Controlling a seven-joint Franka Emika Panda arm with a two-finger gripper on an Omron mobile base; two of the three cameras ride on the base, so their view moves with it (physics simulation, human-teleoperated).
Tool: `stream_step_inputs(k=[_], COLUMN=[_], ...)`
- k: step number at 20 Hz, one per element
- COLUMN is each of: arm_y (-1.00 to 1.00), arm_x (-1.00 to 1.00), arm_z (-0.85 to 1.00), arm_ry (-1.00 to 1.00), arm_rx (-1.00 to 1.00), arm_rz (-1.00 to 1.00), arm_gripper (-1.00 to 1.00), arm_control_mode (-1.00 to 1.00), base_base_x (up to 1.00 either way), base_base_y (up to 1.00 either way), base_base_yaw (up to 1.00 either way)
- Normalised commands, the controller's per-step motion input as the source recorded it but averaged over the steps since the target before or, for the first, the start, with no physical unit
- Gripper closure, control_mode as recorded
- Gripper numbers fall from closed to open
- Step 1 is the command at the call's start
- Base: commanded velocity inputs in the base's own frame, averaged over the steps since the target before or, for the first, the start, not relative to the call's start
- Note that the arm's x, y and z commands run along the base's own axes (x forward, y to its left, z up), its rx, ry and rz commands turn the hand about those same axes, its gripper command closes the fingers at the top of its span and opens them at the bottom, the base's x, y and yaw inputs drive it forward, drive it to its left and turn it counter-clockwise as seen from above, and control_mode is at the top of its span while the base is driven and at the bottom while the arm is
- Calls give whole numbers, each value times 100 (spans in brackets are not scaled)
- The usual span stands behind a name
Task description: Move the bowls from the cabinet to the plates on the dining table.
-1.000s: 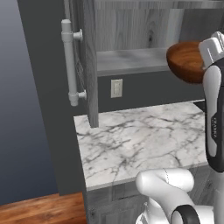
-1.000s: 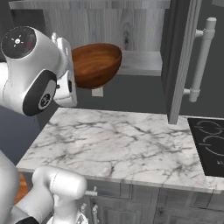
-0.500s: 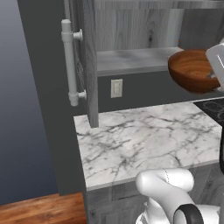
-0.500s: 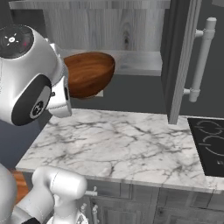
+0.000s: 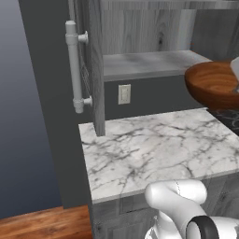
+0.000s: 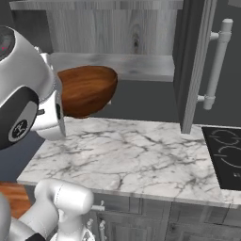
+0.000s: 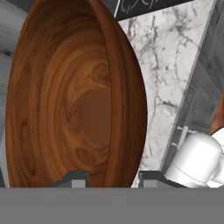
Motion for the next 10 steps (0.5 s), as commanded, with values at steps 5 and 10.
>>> stream_step_inputs(k=[5, 10], arm_y=[0, 0], arm_x=[-27, 0], arm_z=[0, 0], arm_ry=[1, 0], arm_rx=[1, 0], arm_rz=[-1, 0], arm_gripper=[100, 100], arm_control_mode=[100, 100], base_base_x=[-17, -48], base_base_y=[0, 0], base_base_yaw=[0, -4])
